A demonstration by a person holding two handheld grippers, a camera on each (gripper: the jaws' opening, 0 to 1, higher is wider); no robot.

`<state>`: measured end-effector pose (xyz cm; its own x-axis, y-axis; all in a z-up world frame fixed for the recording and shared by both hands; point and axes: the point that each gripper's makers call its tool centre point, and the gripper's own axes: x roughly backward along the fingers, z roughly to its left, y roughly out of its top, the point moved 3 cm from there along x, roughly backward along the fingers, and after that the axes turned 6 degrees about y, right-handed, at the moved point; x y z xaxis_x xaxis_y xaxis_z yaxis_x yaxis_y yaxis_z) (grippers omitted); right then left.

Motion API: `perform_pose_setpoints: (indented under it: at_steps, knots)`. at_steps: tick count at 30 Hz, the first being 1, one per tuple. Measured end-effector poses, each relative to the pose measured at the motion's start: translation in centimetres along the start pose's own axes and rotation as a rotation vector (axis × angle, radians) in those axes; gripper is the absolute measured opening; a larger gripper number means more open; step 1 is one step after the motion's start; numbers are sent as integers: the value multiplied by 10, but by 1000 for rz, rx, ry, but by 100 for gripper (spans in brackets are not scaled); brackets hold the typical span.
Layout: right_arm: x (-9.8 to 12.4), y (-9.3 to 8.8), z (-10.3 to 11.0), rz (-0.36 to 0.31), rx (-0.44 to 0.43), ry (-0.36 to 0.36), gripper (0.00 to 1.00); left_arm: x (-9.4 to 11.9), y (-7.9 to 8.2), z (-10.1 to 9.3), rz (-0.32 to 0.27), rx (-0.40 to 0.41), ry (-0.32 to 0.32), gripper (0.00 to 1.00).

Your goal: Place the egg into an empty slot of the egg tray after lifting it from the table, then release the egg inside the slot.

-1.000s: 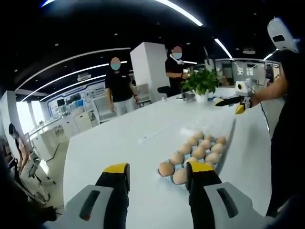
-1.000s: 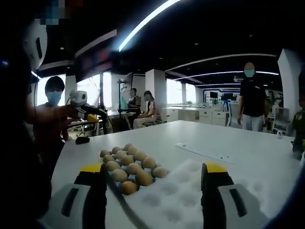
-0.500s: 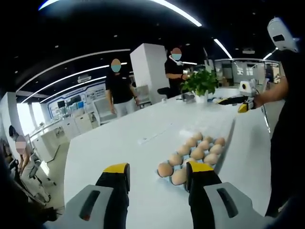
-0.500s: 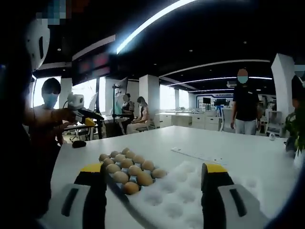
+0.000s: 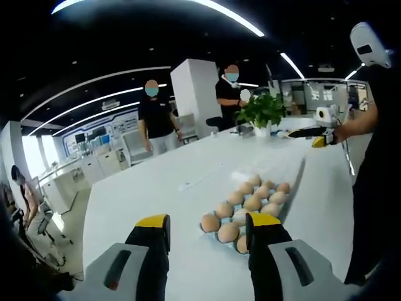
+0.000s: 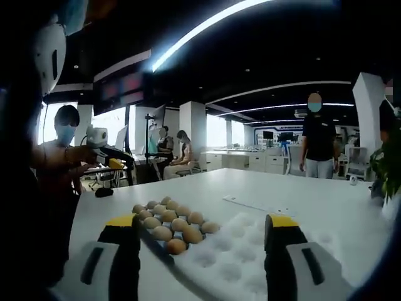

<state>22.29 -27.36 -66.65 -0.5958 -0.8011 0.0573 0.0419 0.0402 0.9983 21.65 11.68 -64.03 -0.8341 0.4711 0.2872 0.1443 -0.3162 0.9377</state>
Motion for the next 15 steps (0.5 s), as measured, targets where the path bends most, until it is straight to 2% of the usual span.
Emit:
perform_pose_setpoints:
  at_steps: [7,12,14,15]
  knots:
    - [4,0,4,1,-10,-9,84,6,1,-6,-26,34,-20,50]
    - [6,-3,10,12,-11,-9,84,10,2,-25,-26,24,-99,56]
    - [6,-5,12,17,-9,-7,84,12,1,-28,-23,20,-110,57]
    - [7,-6,13,16,-12,-7,84,13,2,-32,-41,52,-132,61]
